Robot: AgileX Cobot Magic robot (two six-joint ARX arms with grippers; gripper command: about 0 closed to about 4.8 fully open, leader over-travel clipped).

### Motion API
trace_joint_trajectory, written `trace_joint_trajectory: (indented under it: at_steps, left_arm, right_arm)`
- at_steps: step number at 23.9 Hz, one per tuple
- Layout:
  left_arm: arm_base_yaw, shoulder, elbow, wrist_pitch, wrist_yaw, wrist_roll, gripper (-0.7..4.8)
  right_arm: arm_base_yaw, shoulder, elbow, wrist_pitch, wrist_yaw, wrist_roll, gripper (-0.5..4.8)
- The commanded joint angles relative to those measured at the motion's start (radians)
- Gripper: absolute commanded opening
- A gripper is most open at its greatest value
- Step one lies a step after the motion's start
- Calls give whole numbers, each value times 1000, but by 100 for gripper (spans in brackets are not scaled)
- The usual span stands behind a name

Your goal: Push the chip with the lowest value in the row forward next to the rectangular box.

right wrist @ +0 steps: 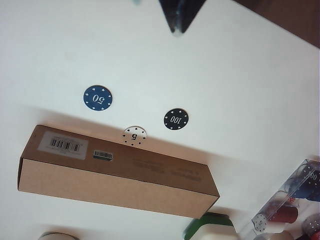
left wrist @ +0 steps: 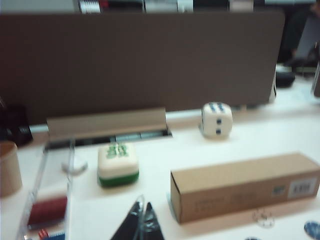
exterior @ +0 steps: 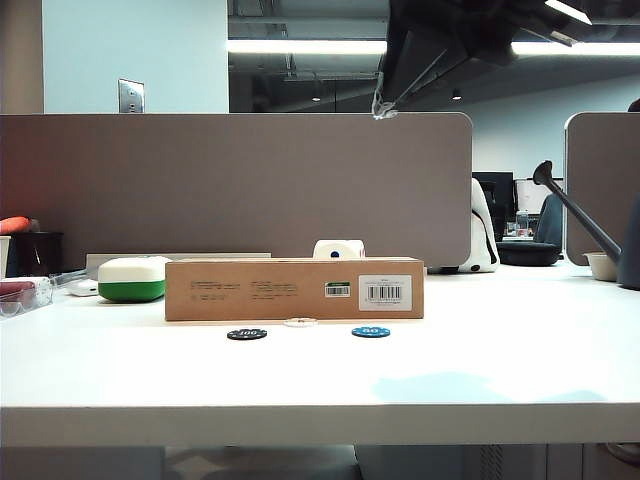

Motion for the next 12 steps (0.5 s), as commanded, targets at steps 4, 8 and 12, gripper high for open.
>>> trace_joint_trajectory:
  at_steps: [4,8,12]
  left_arm:
    - [9,-85,6,9,3,0,-5]
    - [12,-115,6,8,3,0,-5]
    - [13,-143,6,-19,2,0,-5]
  right_arm:
    - [0,-3,3,16,1,1,-6]
    - [0,-3,3,16,1,1,-6]
    - [0,-3,3,16,1,1,-6]
